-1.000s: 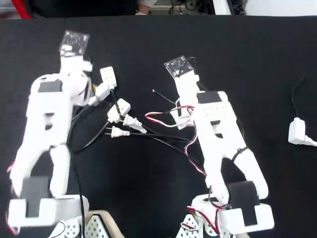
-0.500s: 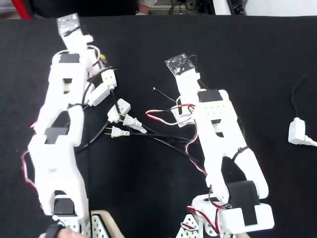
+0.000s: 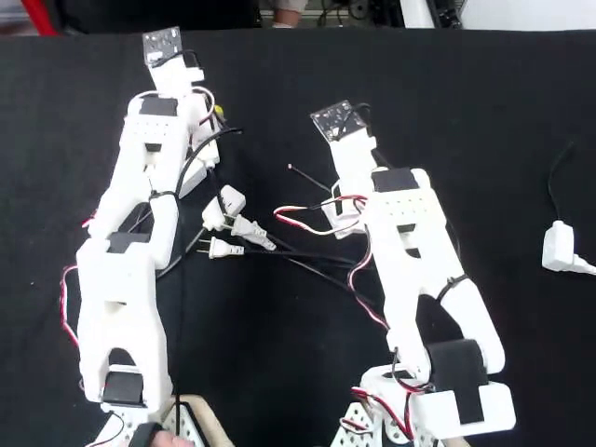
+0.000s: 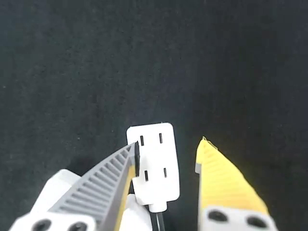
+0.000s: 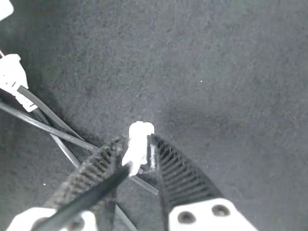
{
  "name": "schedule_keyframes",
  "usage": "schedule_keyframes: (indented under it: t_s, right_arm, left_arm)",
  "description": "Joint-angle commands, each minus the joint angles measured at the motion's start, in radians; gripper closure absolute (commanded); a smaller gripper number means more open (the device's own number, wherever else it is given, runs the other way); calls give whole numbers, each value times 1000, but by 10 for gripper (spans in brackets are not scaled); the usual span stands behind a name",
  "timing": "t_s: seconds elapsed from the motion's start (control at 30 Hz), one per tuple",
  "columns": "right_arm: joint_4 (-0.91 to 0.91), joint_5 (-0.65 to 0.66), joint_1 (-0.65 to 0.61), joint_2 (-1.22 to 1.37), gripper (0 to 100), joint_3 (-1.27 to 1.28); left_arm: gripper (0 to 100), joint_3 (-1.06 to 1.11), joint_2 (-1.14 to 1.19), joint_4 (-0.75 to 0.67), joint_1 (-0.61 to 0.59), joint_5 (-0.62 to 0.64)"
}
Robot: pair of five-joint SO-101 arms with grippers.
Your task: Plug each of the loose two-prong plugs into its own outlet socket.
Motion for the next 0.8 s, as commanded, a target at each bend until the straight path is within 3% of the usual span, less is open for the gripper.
schedule_keyframes:
  t_s: [0.0, 0.27, 0.77]
  right_arm:
    - [-15, 9, 14, -4, 987, -53]
    - [-15, 9, 11, -4, 987, -50]
    - [-15, 11, 9, -4, 987, -50]
  left_arm:
    - [789, -54, 29, -35, 7, 9]
    - [737, -96, 61, -37, -39, 104]
    - [737, -99, 120, 31, 1, 227]
